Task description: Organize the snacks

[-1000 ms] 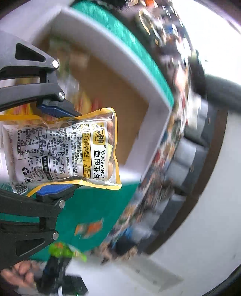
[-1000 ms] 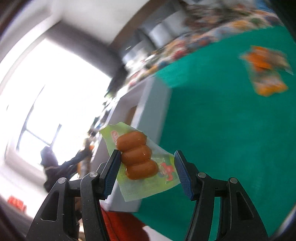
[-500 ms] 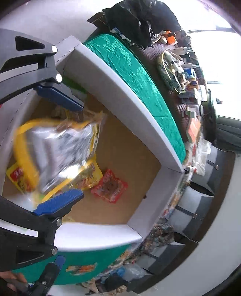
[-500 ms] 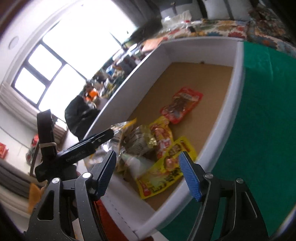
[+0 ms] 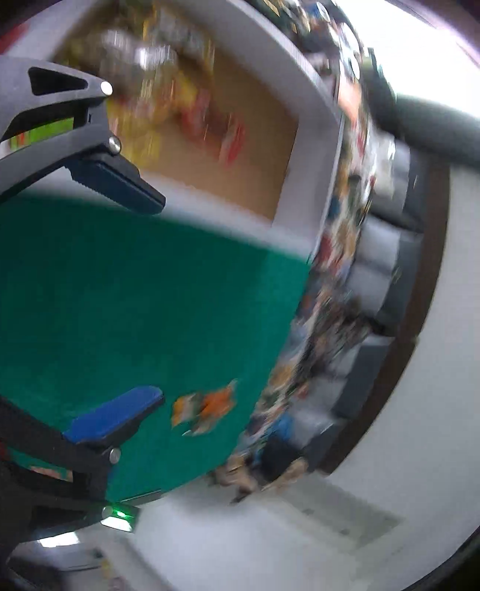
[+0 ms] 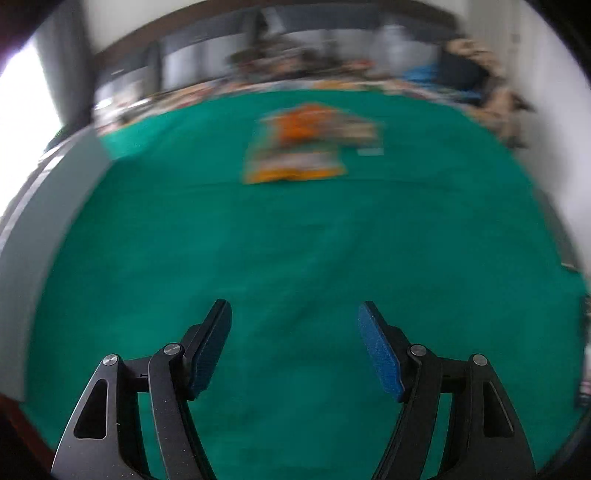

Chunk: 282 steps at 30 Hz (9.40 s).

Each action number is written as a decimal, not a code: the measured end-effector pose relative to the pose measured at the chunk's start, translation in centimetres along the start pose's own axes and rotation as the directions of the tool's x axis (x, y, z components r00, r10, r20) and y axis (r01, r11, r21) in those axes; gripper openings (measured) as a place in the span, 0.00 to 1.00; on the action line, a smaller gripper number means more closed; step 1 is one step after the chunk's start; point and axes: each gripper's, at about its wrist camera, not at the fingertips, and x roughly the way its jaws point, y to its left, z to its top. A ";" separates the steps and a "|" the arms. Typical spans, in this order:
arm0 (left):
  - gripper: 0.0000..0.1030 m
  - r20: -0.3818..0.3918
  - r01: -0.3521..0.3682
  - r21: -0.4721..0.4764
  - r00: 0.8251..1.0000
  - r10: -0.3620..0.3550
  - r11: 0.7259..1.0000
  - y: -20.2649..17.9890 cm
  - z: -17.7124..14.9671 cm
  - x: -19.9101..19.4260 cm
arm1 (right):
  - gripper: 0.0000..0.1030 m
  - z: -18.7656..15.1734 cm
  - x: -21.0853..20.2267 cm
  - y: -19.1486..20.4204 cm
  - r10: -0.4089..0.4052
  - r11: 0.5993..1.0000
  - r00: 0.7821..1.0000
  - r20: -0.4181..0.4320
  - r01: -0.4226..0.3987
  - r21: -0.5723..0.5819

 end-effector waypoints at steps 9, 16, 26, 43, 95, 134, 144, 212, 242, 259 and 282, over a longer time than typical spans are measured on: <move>0.92 -0.175 -0.087 0.179 0.977 0.119 0.980 -6.7 -3.7 14.4 | 0.72 -1.4 -0.2 -9.3 -0.128 0.986 0.991 0.037 0.123 0.111; 0.92 -0.159 -0.191 0.222 0.960 0.229 0.956 -6.4 -5.1 19.6 | 0.72 -1.9 0.1 -9.2 -0.103 0.989 0.995 0.016 0.101 0.111; 1.00 -0.132 -0.209 0.267 0.959 0.251 0.941 -6.4 -5.7 20.1 | 0.82 -1.9 1.0 -9.3 -0.124 0.987 0.992 0.012 0.122 0.107; 1.00 -0.134 -0.206 0.267 0.960 0.248 0.942 -6.2 -5.6 20.1 | 0.87 -1.8 1.2 -9.4 -0.118 0.987 0.993 0.006 0.117 0.106; 0.78 -0.306 -0.055 0.395 0.933 0.188 0.917 -19.4 6.9 39.2 | 0.90 -1.2 1.6 -10.9 -0.150 0.977 0.989 -0.005 0.149 0.152; 1.00 -0.168 -0.171 0.292 0.959 0.227 0.941 -1.4 -2.8 21.6 | 0.90 -1.2 1.6 -10.8 -0.151 0.977 0.989 -0.007 0.150 0.152; 1.00 -0.269 -0.142 0.316 0.935 0.233 0.938 -1.7 -2.1 21.9 | 0.90 -1.2 1.6 -10.8 -0.151 0.977 0.989 -0.008 0.150 0.152; 1.00 -0.155 -0.160 0.297 0.965 0.212 0.941 -0.5 -0.4 23.8 | 0.77 8.3 5.9 -6.2 0.227 0.964 0.956 -0.185 -0.192 0.185; 0.31 -0.233 -0.045 0.219 0.968 0.097 0.975 0.4 1.9 22.4 | 0.57 15.6 8.7 -7.5 0.279 0.960 0.915 -0.291 -0.262 0.096; 0.02 -0.294 0.073 0.045 0.954 -0.056 0.996 1.0 -0.1 18.7 | 0.58 1.0 -2.5 -5.0 0.624 0.708 0.781 -0.009 -0.560 0.429; 0.90 -0.370 -0.279 0.212 0.864 0.341 0.937 -5.2 0.4 25.7 | 0.58 1.0 -4.0 -5.6 0.619 0.730 0.785 0.024 -0.586 0.352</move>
